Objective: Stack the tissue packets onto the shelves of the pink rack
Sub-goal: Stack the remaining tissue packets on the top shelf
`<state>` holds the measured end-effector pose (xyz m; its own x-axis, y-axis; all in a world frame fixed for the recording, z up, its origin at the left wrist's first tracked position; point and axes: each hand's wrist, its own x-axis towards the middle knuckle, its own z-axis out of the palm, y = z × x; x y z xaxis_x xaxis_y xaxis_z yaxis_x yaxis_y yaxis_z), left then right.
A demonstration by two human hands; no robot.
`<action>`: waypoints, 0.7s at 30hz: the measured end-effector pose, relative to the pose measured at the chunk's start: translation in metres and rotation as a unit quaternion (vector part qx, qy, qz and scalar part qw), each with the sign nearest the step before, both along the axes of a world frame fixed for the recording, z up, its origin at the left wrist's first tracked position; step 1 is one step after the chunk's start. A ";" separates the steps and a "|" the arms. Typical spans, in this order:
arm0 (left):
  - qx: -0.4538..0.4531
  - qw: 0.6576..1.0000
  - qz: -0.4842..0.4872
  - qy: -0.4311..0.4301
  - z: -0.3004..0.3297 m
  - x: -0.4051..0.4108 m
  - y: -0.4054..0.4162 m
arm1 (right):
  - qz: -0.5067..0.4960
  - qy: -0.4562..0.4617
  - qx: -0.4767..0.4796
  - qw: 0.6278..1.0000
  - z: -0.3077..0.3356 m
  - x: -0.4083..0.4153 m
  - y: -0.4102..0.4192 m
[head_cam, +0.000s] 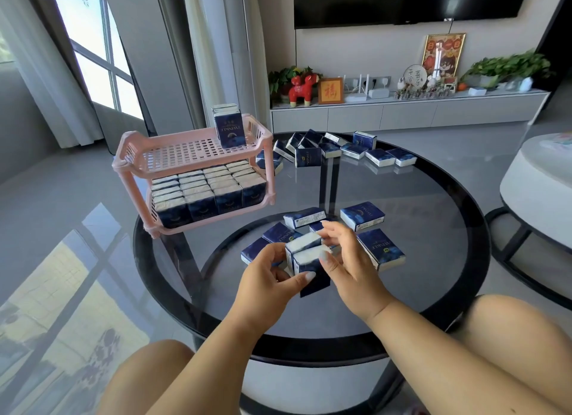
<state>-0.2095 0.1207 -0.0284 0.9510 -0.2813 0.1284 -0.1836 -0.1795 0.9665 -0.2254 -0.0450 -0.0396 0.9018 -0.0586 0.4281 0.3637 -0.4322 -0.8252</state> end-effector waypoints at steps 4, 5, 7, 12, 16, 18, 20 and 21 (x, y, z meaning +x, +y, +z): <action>0.041 0.999 -0.016 -0.010 0.000 0.001 0.007 | 0.036 0.030 -0.032 0.998 -0.004 0.000 -0.002; 0.050 0.998 -0.024 -0.013 0.001 0.001 0.009 | 0.035 0.028 -0.046 0.998 -0.004 0.001 -0.002; 0.045 0.998 -0.036 -0.021 0.005 0.000 0.013 | 0.035 0.015 -0.066 0.997 -0.002 0.001 -0.002; 0.055 0.989 0.110 -0.081 0.012 0.014 0.034 | 0.037 -0.005 -0.065 0.997 0.002 -0.001 -0.002; 0.116 0.977 0.163 -0.073 0.004 0.028 0.047 | 0.050 0.012 -0.054 0.997 0.003 -0.002 -0.002; 0.177 0.975 0.122 -0.062 0.002 0.028 0.047 | 0.055 0.025 -0.047 0.997 0.002 -0.002 -0.002; 0.226 0.968 0.084 -0.070 -0.001 0.026 0.044 | 0.057 0.031 -0.045 0.997 0.003 -0.002 -0.001; 0.251 0.961 0.076 -0.084 -0.002 0.024 0.042 | 0.057 0.032 -0.044 0.997 0.004 -0.003 -0.001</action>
